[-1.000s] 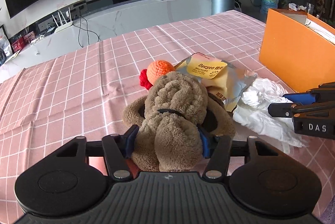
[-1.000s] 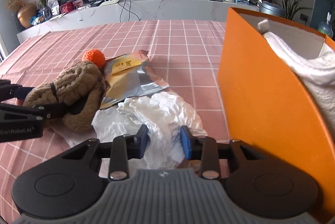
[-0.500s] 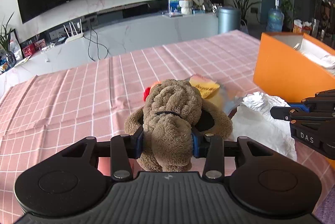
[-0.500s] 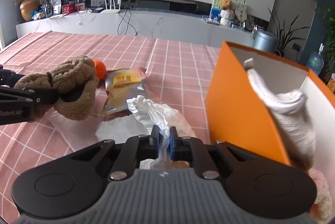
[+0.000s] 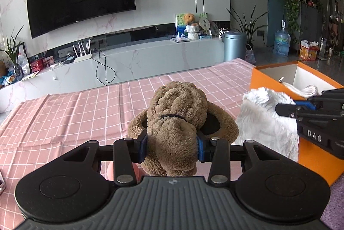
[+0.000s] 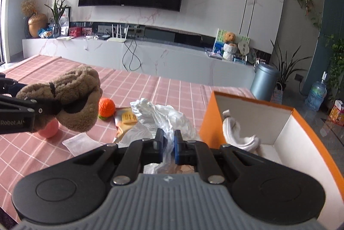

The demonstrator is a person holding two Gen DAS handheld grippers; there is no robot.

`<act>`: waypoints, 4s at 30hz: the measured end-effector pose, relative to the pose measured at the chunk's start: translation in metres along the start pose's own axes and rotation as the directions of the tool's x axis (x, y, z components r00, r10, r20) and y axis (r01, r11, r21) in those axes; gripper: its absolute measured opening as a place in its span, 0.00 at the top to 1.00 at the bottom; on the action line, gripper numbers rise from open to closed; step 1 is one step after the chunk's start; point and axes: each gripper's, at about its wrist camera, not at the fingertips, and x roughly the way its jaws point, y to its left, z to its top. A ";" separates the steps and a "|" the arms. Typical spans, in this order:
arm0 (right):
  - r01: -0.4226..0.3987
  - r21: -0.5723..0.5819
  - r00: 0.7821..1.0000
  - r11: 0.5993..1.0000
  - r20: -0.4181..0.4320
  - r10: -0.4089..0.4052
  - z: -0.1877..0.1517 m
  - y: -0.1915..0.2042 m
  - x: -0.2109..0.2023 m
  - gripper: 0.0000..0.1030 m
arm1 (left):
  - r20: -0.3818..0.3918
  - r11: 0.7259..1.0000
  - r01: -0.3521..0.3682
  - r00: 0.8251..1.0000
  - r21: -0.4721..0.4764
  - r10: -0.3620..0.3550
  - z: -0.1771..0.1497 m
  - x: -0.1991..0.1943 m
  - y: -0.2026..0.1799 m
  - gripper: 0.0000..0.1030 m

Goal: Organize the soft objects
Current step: 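Carry the teddy bear and white plastic bag over into the orange box, then open both tools to drop the bear and bag into the box, then move both open tools back over the remaining items on the table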

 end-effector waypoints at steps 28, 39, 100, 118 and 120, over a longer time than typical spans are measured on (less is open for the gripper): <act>0.074 0.015 0.967 0.997 0.245 -0.075 0.028 -0.034 -0.116 0.93 | 0.219 0.999 0.004 0.976 0.038 -0.012 0.032 -0.072 -0.030 0.53; 0.142 0.026 0.961 0.990 0.236 -0.144 0.025 -0.079 -0.124 0.93 | 0.223 0.983 0.134 0.962 0.123 -0.159 0.056 -0.053 -0.083 0.53; 0.098 -0.298 0.937 0.950 -0.295 -0.189 -0.006 -0.187 0.051 0.31 | -0.148 0.848 0.305 0.952 0.434 -0.267 0.062 0.113 -0.227 0.19; 0.172 -0.047 0.981 0.984 -0.087 -0.175 0.030 -0.188 -0.022 0.20 | 0.128 0.946 0.256 0.950 0.198 -0.284 0.100 0.044 -0.174 0.18; 0.180 -0.008 0.982 0.984 -0.047 -0.180 0.031 -0.182 -0.031 0.20 | 0.156 0.953 0.251 0.948 0.168 -0.277 0.101 0.038 -0.165 0.18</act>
